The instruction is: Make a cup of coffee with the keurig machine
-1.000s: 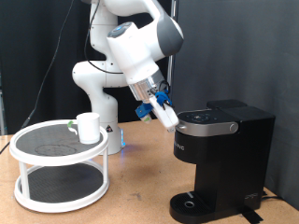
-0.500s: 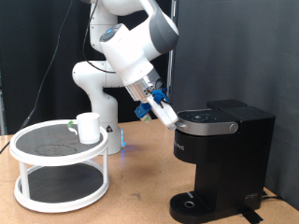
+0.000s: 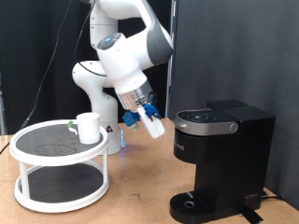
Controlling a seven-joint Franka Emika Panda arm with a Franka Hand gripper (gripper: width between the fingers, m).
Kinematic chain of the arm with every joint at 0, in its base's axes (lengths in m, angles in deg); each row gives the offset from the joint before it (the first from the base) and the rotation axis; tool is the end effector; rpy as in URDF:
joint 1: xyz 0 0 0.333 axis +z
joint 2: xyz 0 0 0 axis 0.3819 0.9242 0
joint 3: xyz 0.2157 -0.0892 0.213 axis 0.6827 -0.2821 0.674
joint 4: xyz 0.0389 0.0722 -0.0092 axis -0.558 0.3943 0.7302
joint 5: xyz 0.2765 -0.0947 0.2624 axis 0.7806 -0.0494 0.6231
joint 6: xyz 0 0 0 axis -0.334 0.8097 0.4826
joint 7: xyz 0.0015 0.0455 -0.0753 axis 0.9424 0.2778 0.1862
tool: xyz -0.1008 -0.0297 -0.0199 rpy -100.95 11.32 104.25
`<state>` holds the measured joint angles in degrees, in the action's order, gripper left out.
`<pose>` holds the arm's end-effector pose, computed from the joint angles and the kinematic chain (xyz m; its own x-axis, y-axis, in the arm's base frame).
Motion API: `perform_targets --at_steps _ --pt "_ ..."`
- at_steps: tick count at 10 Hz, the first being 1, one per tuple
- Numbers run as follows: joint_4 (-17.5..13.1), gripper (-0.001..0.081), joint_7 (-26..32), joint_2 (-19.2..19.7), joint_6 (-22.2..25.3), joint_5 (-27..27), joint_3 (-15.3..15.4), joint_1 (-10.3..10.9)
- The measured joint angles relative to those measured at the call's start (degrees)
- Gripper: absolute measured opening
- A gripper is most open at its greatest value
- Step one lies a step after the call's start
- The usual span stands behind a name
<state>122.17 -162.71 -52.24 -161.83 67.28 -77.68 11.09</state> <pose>0.4789 -0.0483 0.3486 -0.8064 -0.4860 -0.3370 -0.5827 0.7502 0.3125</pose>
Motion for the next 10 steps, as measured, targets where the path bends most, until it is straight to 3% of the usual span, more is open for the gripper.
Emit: perform_targets --at_steps 3,5,8,10 --pt "0.47 0.0 0.56 -0.15 -0.19 0.15 -0.2 -0.18" --pt "2.43 0.0 2.07 -0.87 -0.24 -0.31 -0.37 -0.22" --pt "7.63 0.0 8.48 -5.96 0.68 5.77 -2.27 -0.43" --pt "9.61 0.0 11.57 -9.88 4.25 8.08 -4.54 -0.78"
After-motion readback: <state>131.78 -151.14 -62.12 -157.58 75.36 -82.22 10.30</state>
